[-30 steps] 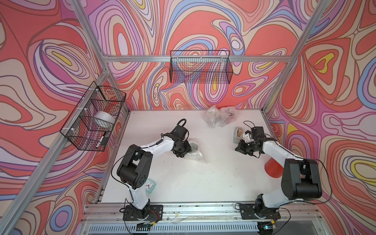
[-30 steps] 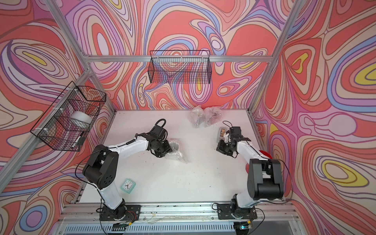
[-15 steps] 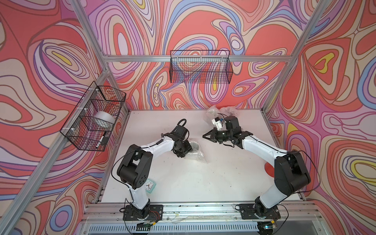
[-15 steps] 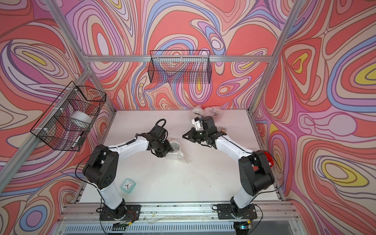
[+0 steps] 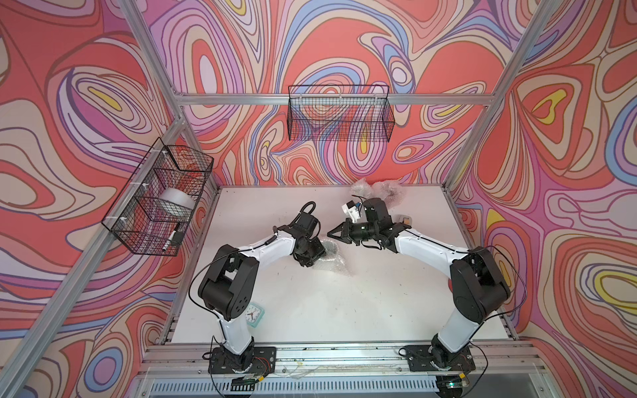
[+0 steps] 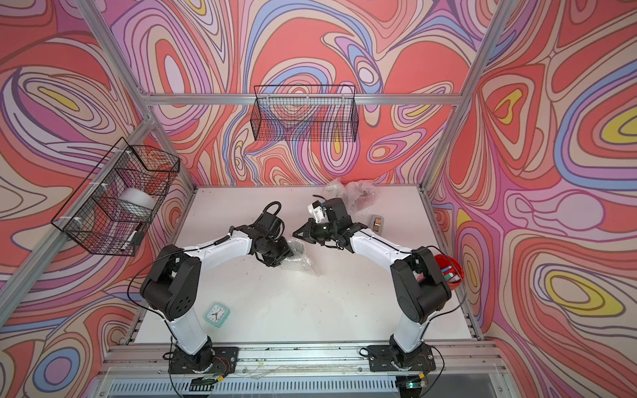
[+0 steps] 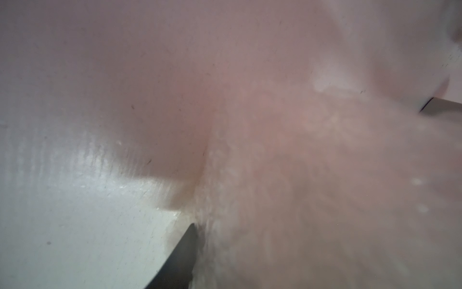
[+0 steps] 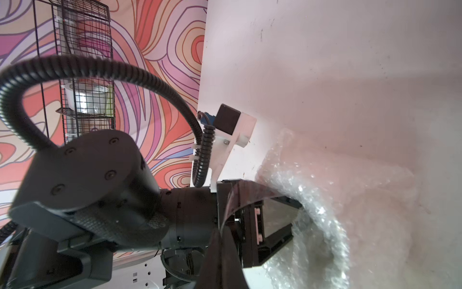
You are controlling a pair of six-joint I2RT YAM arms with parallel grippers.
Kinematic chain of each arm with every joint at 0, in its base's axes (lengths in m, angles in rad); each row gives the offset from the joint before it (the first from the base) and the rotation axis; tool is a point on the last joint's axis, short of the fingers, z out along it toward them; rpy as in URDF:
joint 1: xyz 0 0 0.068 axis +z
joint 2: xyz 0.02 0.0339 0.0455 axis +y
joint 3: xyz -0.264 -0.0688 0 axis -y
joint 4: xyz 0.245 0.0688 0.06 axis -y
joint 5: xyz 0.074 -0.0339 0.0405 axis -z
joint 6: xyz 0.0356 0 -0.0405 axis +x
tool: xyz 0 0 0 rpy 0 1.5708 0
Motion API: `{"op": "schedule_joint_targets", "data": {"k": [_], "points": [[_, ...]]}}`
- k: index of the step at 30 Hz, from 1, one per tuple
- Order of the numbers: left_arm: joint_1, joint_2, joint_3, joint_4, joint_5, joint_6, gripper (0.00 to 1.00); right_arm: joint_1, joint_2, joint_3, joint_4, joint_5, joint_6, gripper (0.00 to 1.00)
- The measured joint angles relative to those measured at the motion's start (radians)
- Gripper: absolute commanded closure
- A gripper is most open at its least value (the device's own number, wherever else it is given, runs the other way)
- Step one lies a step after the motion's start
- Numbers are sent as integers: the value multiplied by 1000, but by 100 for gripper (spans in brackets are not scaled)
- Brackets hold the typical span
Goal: Wrap mugs in bubble wrap
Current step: Stick the tape on the bubble wrap.
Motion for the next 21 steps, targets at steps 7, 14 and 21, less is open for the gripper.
{"op": "schedule_joint_targets", "data": {"k": [7, 14, 21], "points": [[0, 0, 0, 1, 0, -3, 54, 23, 0, -81, -2, 5, 5, 100], [0, 0, 0, 2, 0, -3, 54, 48, 13, -111, -32, 32, -16, 100], [-4, 0, 0, 2, 0, -2, 54, 83, 8, -95, -114, 142, -138, 100]]}}
